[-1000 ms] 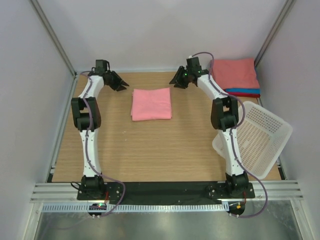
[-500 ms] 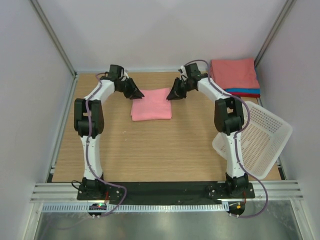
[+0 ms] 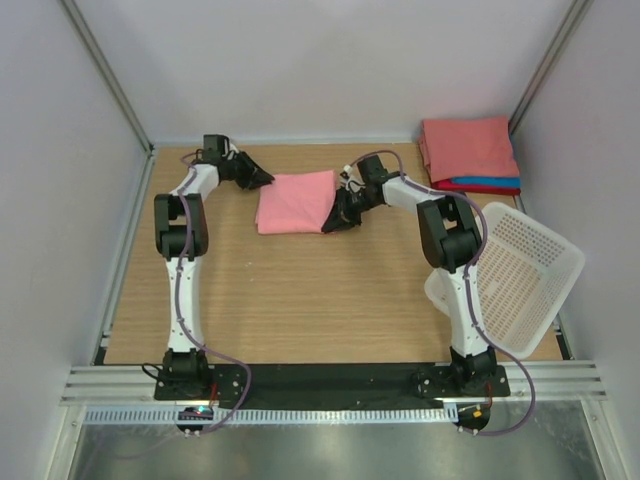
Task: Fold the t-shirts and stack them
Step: Fold the tshirt
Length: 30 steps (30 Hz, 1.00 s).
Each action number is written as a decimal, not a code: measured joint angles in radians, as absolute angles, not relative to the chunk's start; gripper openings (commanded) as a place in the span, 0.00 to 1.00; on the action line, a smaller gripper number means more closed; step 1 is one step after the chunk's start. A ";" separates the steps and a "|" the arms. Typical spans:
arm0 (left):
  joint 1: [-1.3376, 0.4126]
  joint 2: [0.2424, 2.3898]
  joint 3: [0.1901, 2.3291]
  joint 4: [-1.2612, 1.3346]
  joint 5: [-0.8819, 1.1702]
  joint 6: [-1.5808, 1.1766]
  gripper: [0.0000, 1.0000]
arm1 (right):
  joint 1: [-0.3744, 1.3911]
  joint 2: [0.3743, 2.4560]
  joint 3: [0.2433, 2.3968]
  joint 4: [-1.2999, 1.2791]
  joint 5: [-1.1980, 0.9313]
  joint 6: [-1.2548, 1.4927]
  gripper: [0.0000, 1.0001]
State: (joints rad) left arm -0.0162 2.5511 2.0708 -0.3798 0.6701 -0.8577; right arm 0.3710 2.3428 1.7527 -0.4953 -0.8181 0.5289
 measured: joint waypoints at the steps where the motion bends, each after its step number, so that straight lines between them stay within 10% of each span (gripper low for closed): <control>1: -0.011 2.564 2.089 -0.363 0.673 -0.866 0.22 | 0.370 2.343 1.743 -0.487 -0.819 0.529 0.19; 30: -0.113 2.140 1.497 -0.271 0.731 -0.779 0.25 | 0.284 2.686 2.123 0.048 -0.664 1.077 0.34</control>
